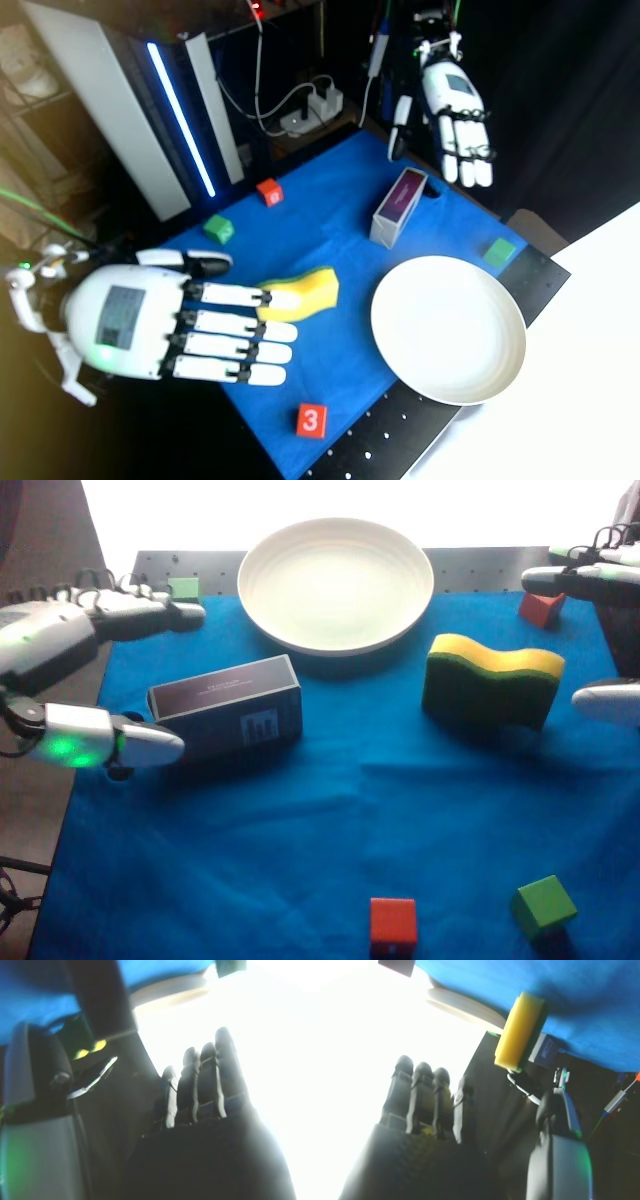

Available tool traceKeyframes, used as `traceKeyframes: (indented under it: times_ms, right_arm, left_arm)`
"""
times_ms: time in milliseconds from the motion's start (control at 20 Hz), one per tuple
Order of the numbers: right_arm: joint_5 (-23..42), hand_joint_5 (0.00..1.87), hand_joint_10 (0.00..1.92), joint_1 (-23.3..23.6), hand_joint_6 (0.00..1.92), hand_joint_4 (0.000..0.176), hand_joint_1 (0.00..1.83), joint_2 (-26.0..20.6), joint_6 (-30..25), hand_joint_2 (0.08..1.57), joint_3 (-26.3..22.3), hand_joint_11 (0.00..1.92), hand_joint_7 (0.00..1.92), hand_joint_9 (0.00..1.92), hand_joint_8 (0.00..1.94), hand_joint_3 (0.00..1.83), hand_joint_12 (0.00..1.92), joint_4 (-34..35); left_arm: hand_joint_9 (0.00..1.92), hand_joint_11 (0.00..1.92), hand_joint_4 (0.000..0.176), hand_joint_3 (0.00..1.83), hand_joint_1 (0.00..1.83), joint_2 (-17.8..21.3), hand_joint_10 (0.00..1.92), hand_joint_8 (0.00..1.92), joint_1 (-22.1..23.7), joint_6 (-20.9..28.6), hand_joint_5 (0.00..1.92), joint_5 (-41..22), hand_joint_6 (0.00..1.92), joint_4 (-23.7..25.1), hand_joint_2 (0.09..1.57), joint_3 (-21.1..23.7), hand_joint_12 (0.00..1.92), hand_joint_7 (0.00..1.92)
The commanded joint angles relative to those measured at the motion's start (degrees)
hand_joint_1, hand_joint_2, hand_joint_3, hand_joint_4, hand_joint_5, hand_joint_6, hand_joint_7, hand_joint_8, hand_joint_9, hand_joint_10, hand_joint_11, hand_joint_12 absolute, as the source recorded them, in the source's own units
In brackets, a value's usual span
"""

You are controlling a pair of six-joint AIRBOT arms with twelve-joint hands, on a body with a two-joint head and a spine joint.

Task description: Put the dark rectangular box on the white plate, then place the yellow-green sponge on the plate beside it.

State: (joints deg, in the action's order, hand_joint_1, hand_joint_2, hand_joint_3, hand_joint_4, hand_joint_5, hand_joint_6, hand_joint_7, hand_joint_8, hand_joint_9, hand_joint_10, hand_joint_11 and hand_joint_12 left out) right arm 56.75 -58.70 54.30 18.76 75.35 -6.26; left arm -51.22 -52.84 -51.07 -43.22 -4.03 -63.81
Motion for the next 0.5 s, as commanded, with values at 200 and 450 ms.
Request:
traceKeyframes:
  times_ms: [200,450]
  right_arm:
    - [6.36,0.23,0.01,0.81,0.00,0.127,0.58,0.13,-0.26,1.06,0.81,0.01,0.08,0.04,0.00,0.00,0.05,2.07]
    - [6.36,0.23,0.01,0.81,0.00,0.137,0.56,0.14,-0.26,1.05,0.82,0.01,0.09,0.06,0.00,0.00,0.07,2.07]
  left_arm:
    - [0.07,0.00,0.101,0.00,0.70,-3.71,0.00,0.00,2.89,0.04,0.30,-5.12,0.00,-0.65,0.92,-1.85,0.00,0.18]
    - [0.11,0.02,0.096,0.00,0.72,-7.84,0.01,0.01,5.21,-0.72,0.32,-2.09,0.01,-0.61,0.91,-4.71,0.01,0.22]
